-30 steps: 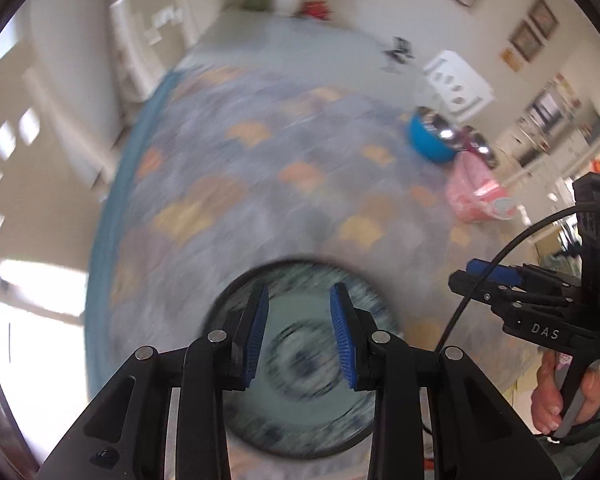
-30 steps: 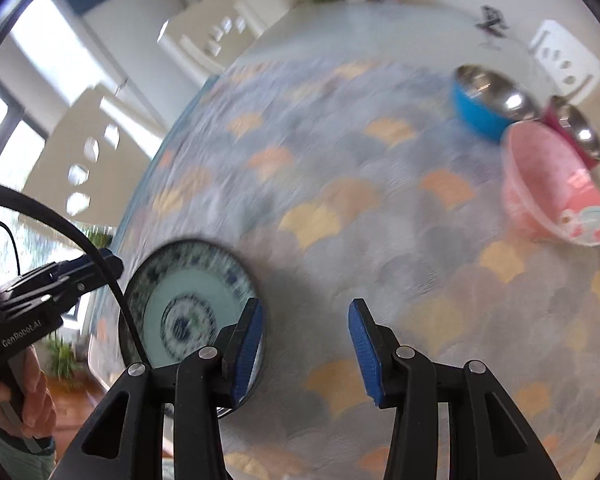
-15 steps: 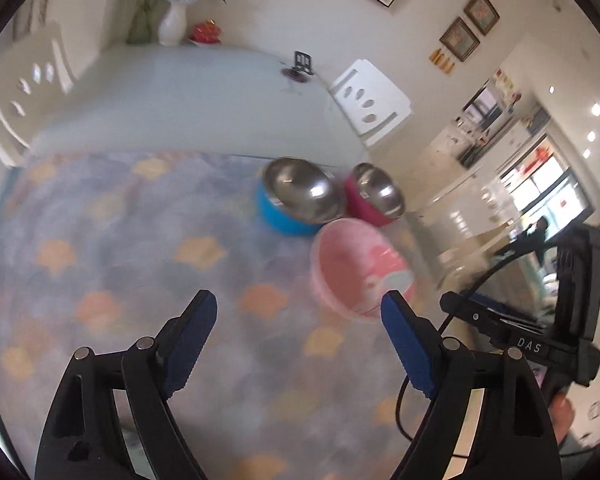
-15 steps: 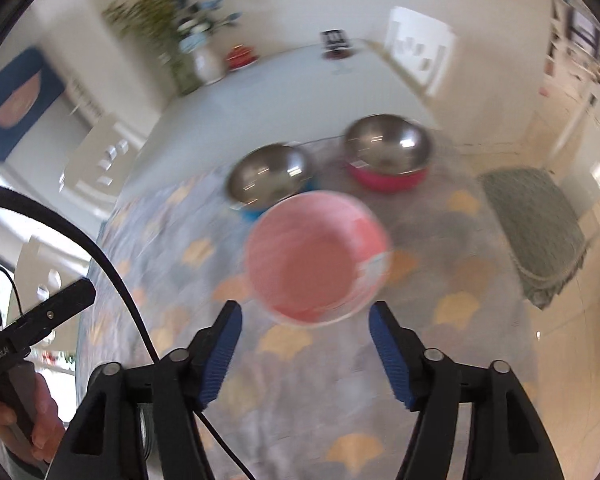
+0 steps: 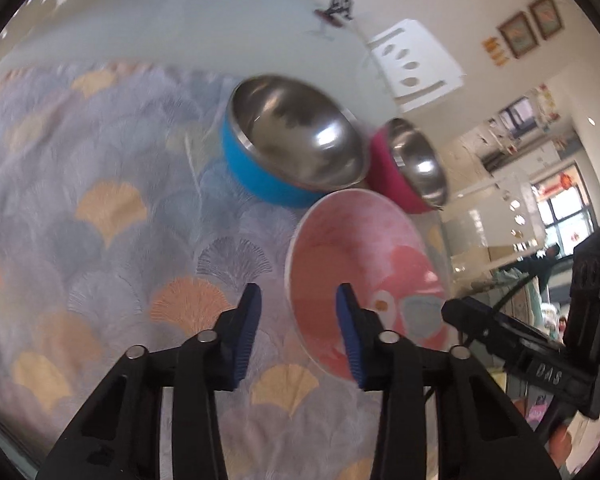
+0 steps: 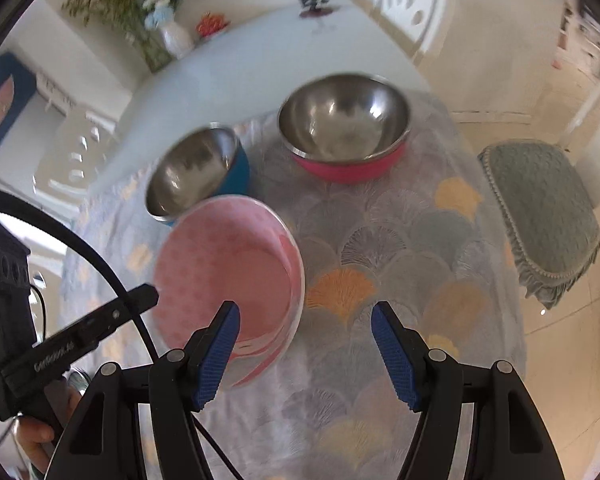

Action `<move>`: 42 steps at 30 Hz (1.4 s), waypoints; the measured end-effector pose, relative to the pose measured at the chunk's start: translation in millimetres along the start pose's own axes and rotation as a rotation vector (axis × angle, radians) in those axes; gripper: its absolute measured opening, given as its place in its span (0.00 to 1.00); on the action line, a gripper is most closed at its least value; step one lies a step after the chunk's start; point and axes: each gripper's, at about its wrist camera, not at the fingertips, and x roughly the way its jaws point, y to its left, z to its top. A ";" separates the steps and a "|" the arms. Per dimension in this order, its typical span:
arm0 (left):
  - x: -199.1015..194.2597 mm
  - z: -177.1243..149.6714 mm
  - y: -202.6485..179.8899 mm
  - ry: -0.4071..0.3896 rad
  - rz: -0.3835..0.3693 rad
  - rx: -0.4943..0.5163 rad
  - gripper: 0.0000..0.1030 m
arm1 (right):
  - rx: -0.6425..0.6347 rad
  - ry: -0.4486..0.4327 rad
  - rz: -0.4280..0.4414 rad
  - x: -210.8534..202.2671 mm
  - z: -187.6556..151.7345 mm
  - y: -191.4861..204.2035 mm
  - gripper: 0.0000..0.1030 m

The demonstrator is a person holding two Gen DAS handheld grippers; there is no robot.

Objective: Organize plates and bowls
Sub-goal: 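Move the left gripper to the pink bowl and grasp its rim, then lift the pink bowl with the left gripper and carry it beside the plates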

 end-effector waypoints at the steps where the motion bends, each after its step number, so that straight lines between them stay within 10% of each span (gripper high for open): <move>1: 2.5 0.5 1.0 0.004 0.003 -0.008 0.26 | -0.020 0.011 0.001 7.2 2.1 -0.4 0.64; 20: 30.7 -7.9 -6.9 0.039 0.052 -0.030 0.14 | -0.168 0.083 0.099 66.4 4.0 1.4 0.14; 42: -106.8 -54.1 -38.9 -0.164 0.026 -0.014 0.14 | -0.046 0.050 0.167 -41.8 -61.8 39.6 0.15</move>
